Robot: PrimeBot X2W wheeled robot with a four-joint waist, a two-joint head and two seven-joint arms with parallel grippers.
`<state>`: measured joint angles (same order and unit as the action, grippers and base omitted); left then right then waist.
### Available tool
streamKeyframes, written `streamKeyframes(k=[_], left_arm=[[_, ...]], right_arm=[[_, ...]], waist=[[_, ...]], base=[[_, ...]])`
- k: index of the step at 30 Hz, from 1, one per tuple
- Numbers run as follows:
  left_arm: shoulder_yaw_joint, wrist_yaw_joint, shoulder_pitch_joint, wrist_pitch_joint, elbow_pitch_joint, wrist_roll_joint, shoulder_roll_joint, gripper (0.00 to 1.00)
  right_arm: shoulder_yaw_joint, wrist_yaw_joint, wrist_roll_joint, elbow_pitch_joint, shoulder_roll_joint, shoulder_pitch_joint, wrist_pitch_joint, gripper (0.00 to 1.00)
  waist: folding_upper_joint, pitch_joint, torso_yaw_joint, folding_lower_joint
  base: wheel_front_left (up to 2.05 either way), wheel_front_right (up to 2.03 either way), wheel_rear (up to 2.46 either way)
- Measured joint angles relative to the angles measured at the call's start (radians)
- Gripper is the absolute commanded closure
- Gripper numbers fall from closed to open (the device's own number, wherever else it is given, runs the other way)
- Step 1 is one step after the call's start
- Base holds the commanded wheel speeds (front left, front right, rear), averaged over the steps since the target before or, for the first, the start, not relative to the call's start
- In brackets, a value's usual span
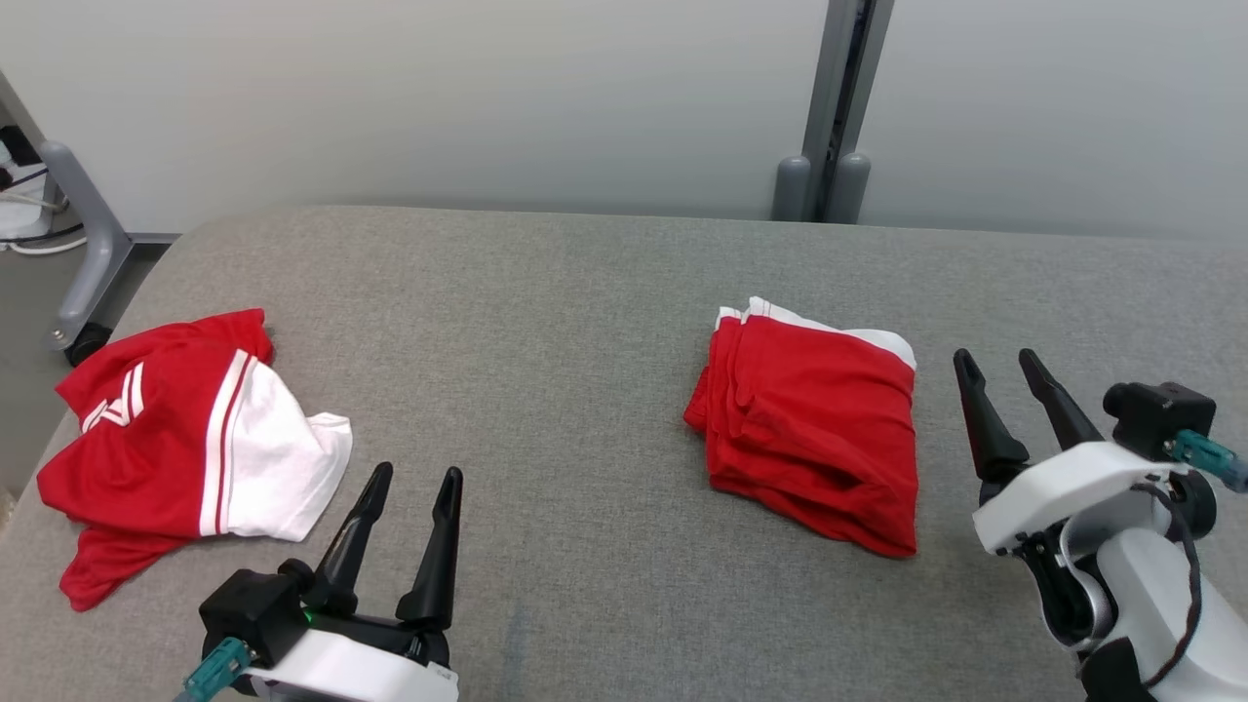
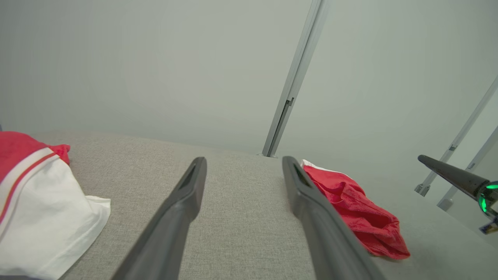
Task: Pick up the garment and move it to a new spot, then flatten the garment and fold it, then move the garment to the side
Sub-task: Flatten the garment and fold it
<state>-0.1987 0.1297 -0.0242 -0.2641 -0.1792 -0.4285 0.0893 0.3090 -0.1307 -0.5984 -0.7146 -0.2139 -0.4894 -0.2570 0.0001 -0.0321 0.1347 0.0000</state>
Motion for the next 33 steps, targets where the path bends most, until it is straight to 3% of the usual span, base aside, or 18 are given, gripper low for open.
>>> streamKeyframes(k=[5, 10, 15, 21, 33], left_arm=[[0.032, 0.0, 0.017, 0.0, 0.012, 0.007, -0.005, 0.0], [0.075, 0.0, 0.025, 0.0, 0.022, 0.015, -0.012, 0.0], [0.102, 0.0, 0.032, 0.0, 0.032, 0.05, -0.018, 0.0], [0.125, 0.0, 0.038, 0.0, 0.041, 0.127, -0.026, 0.0], [0.18, 0.0, 0.036, 0.0, 0.041, 0.191, -0.034, 0.0]], right_arm=[[-0.118, 0.0, 0.077, 0.215, 0.004, 0.162, -0.004, 0.0], [-0.213, 0.0, 0.134, 0.424, 0.076, 0.358, -0.005, 0.0], [-0.253, 0.0, 0.252, 0.537, 0.114, 0.464, -0.005, 0.0], [-0.276, 0.0, 0.359, 0.573, 0.15, 0.486, -0.005, 0.0], [-0.294, 0.0, 0.415, 0.581, 0.164, 0.461, -0.005, 0.0]], waist=[[0.0, 0.017, -0.027, 0.0], [0.0, 0.028, -0.054, 0.0], [0.0, 0.024, -0.069, 0.0], [0.0, 0.009, -0.085, 0.0], [0.0, -0.006, -0.093, 0.0]], base=[[0.0, 0.0, 0.0], [0.0, 0.0, 0.0], [0.0, 0.0, 0.0], [0.0, 0.0, 0.0], [0.0, 0.0, 0.0]])
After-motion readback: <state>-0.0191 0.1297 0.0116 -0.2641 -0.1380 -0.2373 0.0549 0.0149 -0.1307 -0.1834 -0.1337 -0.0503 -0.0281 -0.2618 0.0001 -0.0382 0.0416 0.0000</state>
